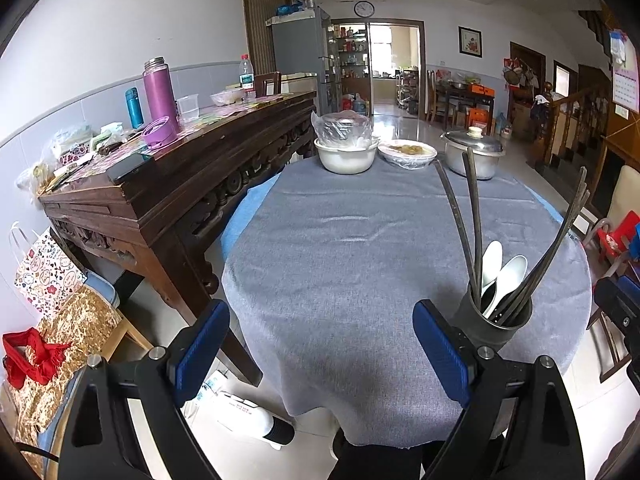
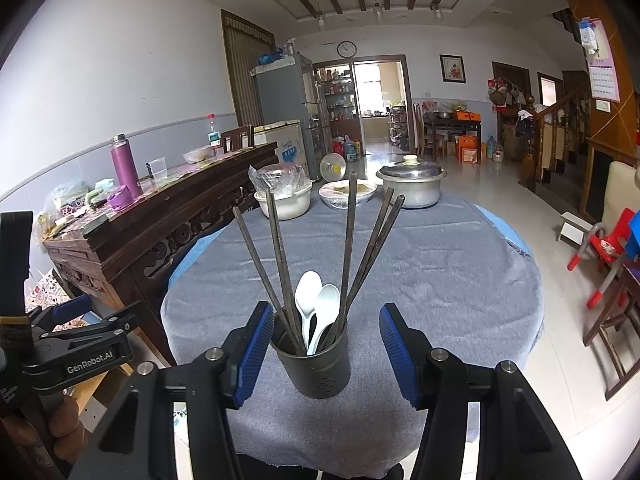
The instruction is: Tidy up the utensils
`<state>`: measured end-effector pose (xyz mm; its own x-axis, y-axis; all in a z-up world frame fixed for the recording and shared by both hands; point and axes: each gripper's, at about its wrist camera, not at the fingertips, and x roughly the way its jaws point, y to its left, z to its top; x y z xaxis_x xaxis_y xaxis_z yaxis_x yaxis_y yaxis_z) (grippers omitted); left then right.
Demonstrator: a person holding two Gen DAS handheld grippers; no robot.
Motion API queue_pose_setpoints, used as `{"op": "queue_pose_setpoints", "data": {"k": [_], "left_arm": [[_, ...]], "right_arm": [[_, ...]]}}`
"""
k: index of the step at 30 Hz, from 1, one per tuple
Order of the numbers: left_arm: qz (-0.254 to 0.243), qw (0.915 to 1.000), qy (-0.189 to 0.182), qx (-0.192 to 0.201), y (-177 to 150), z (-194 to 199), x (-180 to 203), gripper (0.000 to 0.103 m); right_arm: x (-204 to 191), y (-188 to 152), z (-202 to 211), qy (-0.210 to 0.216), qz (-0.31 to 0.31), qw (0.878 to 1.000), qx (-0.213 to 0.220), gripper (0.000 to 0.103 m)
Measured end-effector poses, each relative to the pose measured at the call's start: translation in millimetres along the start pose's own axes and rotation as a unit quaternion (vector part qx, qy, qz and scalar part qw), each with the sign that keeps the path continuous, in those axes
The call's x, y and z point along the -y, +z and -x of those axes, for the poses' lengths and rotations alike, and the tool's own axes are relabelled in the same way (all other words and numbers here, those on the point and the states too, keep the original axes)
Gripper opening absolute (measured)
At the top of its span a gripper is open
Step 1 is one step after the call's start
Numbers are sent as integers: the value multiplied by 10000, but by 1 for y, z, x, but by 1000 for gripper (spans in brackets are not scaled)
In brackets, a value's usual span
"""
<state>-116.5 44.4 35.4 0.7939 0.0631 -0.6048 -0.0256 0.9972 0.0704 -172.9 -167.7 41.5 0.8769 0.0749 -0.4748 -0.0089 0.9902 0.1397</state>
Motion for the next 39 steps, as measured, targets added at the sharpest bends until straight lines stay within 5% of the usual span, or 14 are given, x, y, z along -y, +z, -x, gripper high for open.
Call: {"op": "queue_pose_setpoints", "data": {"k": [39], "left_arm": [[-11,9987,86,510,-5,63,-4,93]], "right_arm": [[-5,0,48,93,-33,9992,375,60]]}}
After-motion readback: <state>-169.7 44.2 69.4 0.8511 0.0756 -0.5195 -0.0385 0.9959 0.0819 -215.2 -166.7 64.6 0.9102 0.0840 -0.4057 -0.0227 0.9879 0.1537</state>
